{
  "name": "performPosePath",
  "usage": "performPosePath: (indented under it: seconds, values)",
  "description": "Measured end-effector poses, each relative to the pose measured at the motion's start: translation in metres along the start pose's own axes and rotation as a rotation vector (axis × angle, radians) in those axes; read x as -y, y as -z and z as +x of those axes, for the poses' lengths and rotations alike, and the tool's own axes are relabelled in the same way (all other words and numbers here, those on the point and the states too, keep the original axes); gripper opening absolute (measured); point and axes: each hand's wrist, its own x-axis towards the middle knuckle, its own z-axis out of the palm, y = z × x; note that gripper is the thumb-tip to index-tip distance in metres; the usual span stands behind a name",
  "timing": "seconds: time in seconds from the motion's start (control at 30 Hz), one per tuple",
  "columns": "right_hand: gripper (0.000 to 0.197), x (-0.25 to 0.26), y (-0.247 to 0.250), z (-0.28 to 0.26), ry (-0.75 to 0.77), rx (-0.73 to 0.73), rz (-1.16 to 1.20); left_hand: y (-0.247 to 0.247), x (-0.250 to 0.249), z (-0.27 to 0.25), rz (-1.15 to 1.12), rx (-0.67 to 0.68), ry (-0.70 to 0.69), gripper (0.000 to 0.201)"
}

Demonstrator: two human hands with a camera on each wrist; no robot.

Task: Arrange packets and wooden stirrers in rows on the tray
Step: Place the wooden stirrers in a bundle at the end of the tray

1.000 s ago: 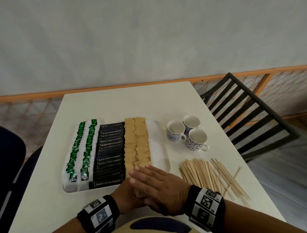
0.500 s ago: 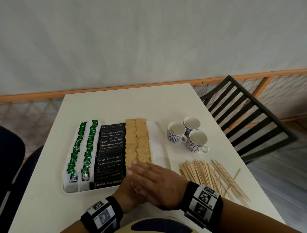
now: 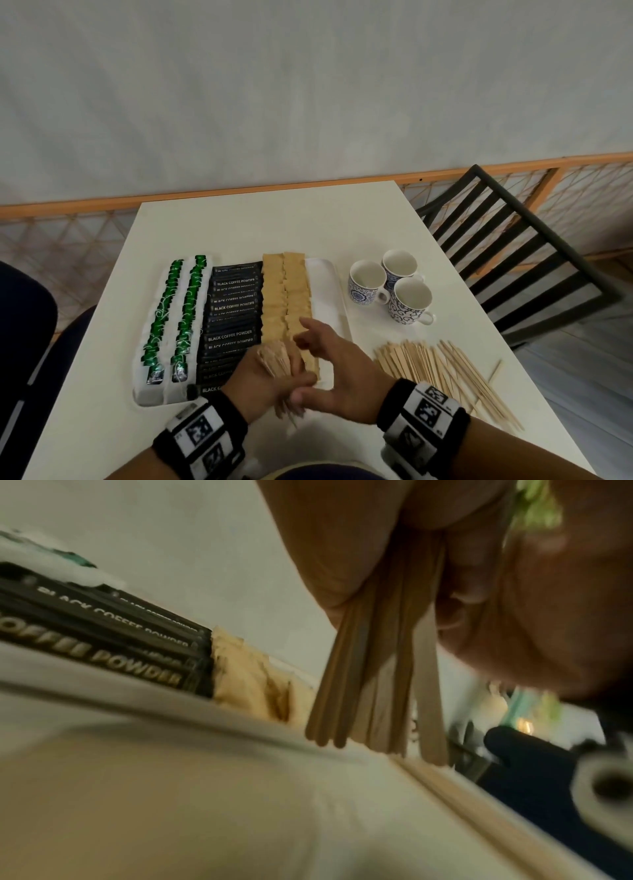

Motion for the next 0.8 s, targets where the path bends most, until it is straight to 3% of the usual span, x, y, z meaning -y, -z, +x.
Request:
performPosePath:
  seconds: [0.07,0.2,0.33,0.4,0.5,0.57,0.63,0.73,0.8]
  values:
    - [0.095,0.004,0.001,0.013,-0.085,0.052,0.159,0.002,-0.019,0.010,-0.174,0.026,-0.052,0.036]
    - [0.064,0.014,0.000,0.042,-0.094,0.012,0.260,0.002,-0.050,0.027,-0.339,0.042,-0.082,0.047]
    - [0.075,0.017,0.000,0.067,-0.135,-0.040,0.269,0.006,-0.058,0.040,-0.348,-0.072,-0.112,0.051]
    - [0.067,0.017,0.000,0.073,-0.118,-0.038,0.227,0.004,-0.056,0.044,-0.322,-0.138,-0.112,0.051]
    - [0.072,0.023,-0.001,0.068,-0.146,0.030,0.255,0.004,-0.053,0.044,-0.252,-0.183,-0.030,0.039]
    - [0.058,0.023,-0.005,0.064,-0.214,0.079,0.249,0.006,-0.048,0.043,-0.221,-0.177,0.042,0.031]
    - [0.039,0.022,-0.007,0.065,-0.311,0.097,0.229,0.011,-0.045,0.040,-0.158,-0.165,0.079,0.047]
    - [0.028,0.013,-0.002,0.075,-0.450,0.016,0.162,0.026,-0.037,0.034,0.033,-0.287,0.081,0.094]
    - [0.021,0.002,0.007,0.086,-0.550,-0.099,0.210,0.043,-0.034,0.027,0.214,-0.395,0.073,0.082]
